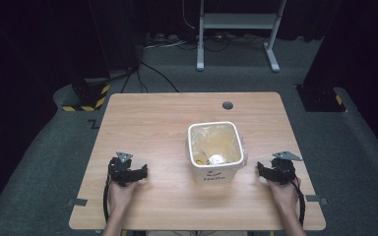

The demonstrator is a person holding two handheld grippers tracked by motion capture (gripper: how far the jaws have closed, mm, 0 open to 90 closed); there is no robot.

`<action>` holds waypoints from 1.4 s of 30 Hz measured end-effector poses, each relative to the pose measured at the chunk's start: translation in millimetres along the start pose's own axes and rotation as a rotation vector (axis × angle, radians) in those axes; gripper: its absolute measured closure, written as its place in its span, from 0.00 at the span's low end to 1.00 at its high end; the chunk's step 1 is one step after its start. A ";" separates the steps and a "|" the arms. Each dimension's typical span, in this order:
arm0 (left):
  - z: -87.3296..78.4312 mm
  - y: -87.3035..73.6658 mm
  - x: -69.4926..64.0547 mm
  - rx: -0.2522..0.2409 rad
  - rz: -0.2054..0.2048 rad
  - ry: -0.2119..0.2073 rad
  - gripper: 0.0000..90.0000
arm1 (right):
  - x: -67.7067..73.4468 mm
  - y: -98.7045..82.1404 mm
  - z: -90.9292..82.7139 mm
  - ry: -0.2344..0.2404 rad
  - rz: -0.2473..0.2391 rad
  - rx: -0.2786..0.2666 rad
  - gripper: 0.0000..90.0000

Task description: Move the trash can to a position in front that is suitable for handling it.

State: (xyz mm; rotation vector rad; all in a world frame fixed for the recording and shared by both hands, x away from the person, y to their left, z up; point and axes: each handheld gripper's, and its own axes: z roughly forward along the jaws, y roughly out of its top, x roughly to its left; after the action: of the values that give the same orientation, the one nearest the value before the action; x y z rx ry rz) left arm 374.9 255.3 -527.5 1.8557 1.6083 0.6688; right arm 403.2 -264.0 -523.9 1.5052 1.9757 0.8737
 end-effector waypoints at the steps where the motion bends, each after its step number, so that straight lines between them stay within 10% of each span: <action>1: -0.1 -0.1 0.0 -0.001 0.001 0.000 0.11 | 0.3 0.0 0.0 0.001 0.002 0.001 0.28; 42: 10.3 26.0 -79.6 -0.016 0.091 -0.112 0.15 | 33.7 8.5 -3.3 0.116 -0.101 -0.021 0.31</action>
State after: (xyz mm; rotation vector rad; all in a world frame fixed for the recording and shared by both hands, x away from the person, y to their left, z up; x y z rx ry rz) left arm 388.7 172.9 -515.8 1.9289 1.4504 0.6031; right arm 397.5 -230.6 -515.7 1.3587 2.0985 0.9543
